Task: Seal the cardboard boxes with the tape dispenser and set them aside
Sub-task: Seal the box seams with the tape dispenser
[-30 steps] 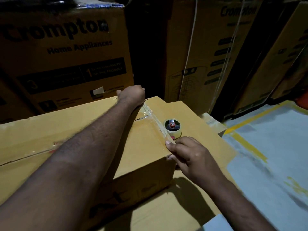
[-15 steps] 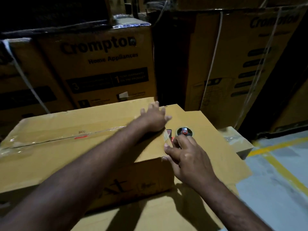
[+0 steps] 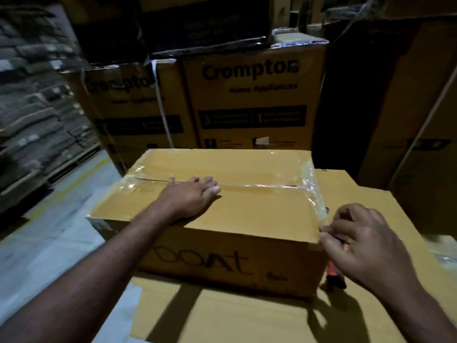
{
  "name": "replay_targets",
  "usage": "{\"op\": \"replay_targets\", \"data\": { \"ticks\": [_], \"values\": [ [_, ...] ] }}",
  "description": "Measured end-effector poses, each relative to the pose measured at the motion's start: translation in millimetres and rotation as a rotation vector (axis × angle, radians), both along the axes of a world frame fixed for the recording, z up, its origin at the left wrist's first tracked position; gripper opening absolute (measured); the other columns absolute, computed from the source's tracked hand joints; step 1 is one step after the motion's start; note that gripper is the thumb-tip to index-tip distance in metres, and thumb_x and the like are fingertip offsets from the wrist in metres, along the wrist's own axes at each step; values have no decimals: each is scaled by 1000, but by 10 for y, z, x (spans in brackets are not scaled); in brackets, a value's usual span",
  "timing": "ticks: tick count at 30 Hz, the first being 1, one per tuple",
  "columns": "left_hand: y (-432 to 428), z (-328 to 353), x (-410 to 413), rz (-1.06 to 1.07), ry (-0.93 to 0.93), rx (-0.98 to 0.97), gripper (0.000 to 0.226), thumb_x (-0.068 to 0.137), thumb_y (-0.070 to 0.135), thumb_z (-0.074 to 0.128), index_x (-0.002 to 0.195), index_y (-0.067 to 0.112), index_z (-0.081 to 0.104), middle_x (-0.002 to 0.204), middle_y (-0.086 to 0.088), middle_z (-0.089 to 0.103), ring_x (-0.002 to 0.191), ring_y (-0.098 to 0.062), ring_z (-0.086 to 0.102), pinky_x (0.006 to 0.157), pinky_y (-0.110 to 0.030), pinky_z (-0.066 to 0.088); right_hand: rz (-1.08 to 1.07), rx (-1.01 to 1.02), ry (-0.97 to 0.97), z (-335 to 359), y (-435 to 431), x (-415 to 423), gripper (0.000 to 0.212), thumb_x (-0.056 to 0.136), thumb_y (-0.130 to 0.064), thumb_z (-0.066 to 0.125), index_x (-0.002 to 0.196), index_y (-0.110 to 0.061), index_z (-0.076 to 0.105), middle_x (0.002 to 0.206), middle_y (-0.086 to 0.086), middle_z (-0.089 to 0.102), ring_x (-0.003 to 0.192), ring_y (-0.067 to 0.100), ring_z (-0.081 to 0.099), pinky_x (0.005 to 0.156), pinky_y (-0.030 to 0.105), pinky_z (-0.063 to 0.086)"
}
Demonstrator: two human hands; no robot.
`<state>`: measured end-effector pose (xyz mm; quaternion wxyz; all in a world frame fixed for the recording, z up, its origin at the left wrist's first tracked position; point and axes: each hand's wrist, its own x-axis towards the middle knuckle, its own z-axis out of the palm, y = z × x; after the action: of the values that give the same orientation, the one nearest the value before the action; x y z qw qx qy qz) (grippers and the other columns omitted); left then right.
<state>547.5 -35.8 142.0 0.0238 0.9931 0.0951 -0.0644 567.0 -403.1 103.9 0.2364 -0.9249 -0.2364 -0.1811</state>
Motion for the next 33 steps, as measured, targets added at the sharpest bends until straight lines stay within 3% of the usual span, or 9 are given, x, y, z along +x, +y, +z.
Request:
{"op": "replay_targets", "data": {
  "ticks": [3, 7, 11, 14, 16, 19, 23, 26, 33],
  "values": [
    [597, 14, -155, 161, -6, 30, 64, 102, 65, 10, 159, 38, 23, 168, 17, 13, 155, -15, 13, 120, -67, 4, -65, -44, 108, 52, 20, 122, 28, 92, -47, 52, 78, -36, 73, 99, -14, 53, 96, 12, 43, 71, 37, 45],
    [1413, -20, -427, 420, -15, 57, 68, 104, 63, 14, 158, 25, 27, 170, 4, 14, 154, -23, 19, 117, -65, 18, -165, -205, 215, -31, 37, 369, 44, 78, -70, 41, 60, -39, 67, 85, -21, 56, 83, 10, 53, 67, 39, 52],
    [1826, -74, -634, 506, -160, -126, 47, 108, 46, 34, 132, 11, 56, 136, -16, 60, 118, -31, 56, 89, -39, 44, -192, -481, 184, -71, 417, 622, 60, 71, -72, 32, 55, -22, 60, 56, -6, 54, 58, 18, 57, 59, 39, 54],
    [1896, -96, -664, 573, -360, -357, 33, 106, 34, 49, 122, 14, 71, 122, -11, 70, 107, -28, 60, 84, -34, 44, -55, -536, 5, 382, 1457, 464, 38, 90, -66, 43, 80, -33, 61, 84, -7, 60, 80, 16, 58, 69, 37, 52],
    [1975, -111, -666, 615, -447, -530, 28, 104, 28, 56, 122, 16, 74, 119, -6, 73, 108, -26, 64, 89, -35, 49, 210, -480, 121, 596, 2232, 344, 25, 96, -53, 50, 106, -37, 65, 104, -7, 61, 94, 13, 57, 81, 34, 53],
    [2089, -155, -673, 623, -463, -782, 18, 101, 22, 61, 103, 20, 78, 92, -1, 77, 88, -22, 73, 87, -44, 59, 528, -438, 164, 537, 3286, 335, 27, 98, -42, 52, 117, -30, 67, 114, -5, 61, 104, 16, 57, 88, 38, 53],
    [2151, -253, -598, 712, -541, -762, 19, 96, 28, 68, 79, 22, 73, 76, 2, 74, 77, -20, 71, 73, -40, 60, 729, -373, 16, 332, 4322, 293, 30, 99, -37, 52, 125, -29, 64, 120, -5, 58, 113, 16, 52, 91, 37, 50],
    [2139, -276, -558, 720, -520, -609, 27, 96, 30, 67, 71, 20, 70, 67, 5, 63, 68, -13, 59, 54, -26, 38, 812, -320, 13, 308, 4784, 319, 24, 99, -32, 52, 118, -25, 66, 117, -6, 60, 109, 14, 54, 90, 37, 51],
    [2077, -244, -572, 729, -537, -573, 14, 100, 28, 60, 86, 25, 63, 86, 7, 65, 84, -14, 60, 72, -30, 51, 595, -367, 25, 248, 5213, 1017, 38, 101, -41, 42, 121, -24, 69, 131, -4, 57, 124, 16, 48, 99, 37, 44]
  ]
}}
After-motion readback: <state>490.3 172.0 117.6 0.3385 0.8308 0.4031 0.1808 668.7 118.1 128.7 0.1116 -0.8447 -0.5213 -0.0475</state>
